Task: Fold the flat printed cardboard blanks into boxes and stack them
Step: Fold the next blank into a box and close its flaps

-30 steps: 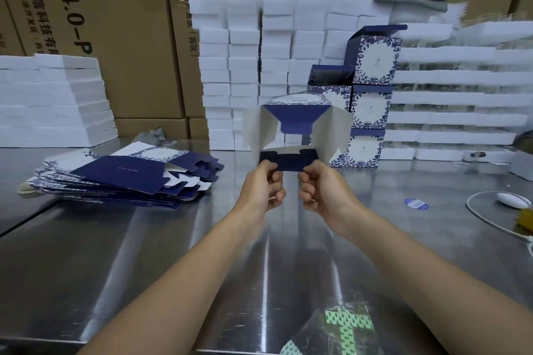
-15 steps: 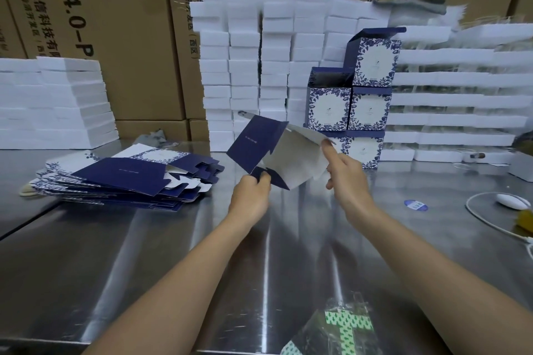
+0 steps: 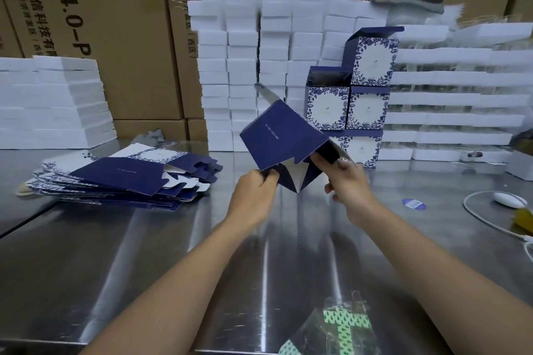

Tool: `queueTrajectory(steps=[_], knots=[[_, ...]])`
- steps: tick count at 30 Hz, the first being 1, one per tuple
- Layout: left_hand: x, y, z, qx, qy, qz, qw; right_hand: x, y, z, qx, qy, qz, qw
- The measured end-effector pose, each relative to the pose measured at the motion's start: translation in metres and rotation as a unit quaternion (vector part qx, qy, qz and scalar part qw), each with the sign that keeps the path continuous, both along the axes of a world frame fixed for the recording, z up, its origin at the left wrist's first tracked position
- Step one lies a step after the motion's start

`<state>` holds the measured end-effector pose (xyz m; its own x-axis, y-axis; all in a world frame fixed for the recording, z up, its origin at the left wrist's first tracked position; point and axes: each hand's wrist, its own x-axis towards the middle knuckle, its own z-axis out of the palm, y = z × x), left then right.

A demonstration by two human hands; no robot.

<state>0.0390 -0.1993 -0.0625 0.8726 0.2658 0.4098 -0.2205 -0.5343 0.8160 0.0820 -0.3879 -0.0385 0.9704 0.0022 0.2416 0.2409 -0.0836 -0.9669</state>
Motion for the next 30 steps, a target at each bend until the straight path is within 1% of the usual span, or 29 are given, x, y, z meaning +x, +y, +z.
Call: queueTrajectory(steps=[2,3,5,8,10,12,15,18,21,23,25,27,30], knots=[[0.000,0.001,0.001,-0.006,-0.014,0.001,1.000,0.000,-0.003,-0.001,-0.006,0.058,0.018,0.998],[0.000,0.002,0.002,-0.009,-0.023,-0.002,1.000,0.000,-0.003,-0.002,-0.012,0.060,0.039,0.997],[-0.002,0.002,0.004,-0.024,-0.049,-0.011,0.998,0.000,0.000,-0.004,-0.010,0.033,0.072,0.997],[-0.005,0.000,0.007,-0.047,-0.080,-0.047,0.995,-0.002,0.007,-0.001,0.058,0.021,0.073,0.995],[-0.007,-0.005,0.006,-0.039,-0.062,-0.070,0.995,-0.004,0.011,0.001,0.097,0.028,0.079,0.992],[-0.009,-0.011,0.005,-0.057,-0.022,-0.093,0.994,-0.008,0.016,0.002,0.108,0.037,0.085,0.990],[-0.013,-0.019,0.008,-0.161,0.023,-0.134,0.977,-0.015,0.023,0.001,0.118,0.047,0.092,0.988],[-0.016,-0.025,0.012,-0.264,0.032,-0.138,0.954,-0.017,0.026,0.002,0.120,0.061,0.102,0.986],[-0.017,-0.027,0.016,-0.319,0.031,-0.126,0.939,-0.018,0.027,0.002,0.119,0.080,0.130,0.981],[-0.017,-0.025,0.017,-0.332,0.029,-0.119,0.935,-0.020,0.027,0.001,0.114,0.086,0.174,0.974],[-0.017,-0.025,0.018,-0.329,0.029,-0.116,0.937,-0.022,0.028,-0.001,0.088,0.074,0.209,0.971],[-0.018,-0.024,0.018,-0.323,0.033,-0.109,0.940,-0.024,0.030,-0.003,0.085,0.059,0.208,0.973],[-0.019,-0.025,0.017,-0.324,0.038,-0.113,0.939,-0.025,0.033,-0.004,0.119,0.059,0.171,0.976]])
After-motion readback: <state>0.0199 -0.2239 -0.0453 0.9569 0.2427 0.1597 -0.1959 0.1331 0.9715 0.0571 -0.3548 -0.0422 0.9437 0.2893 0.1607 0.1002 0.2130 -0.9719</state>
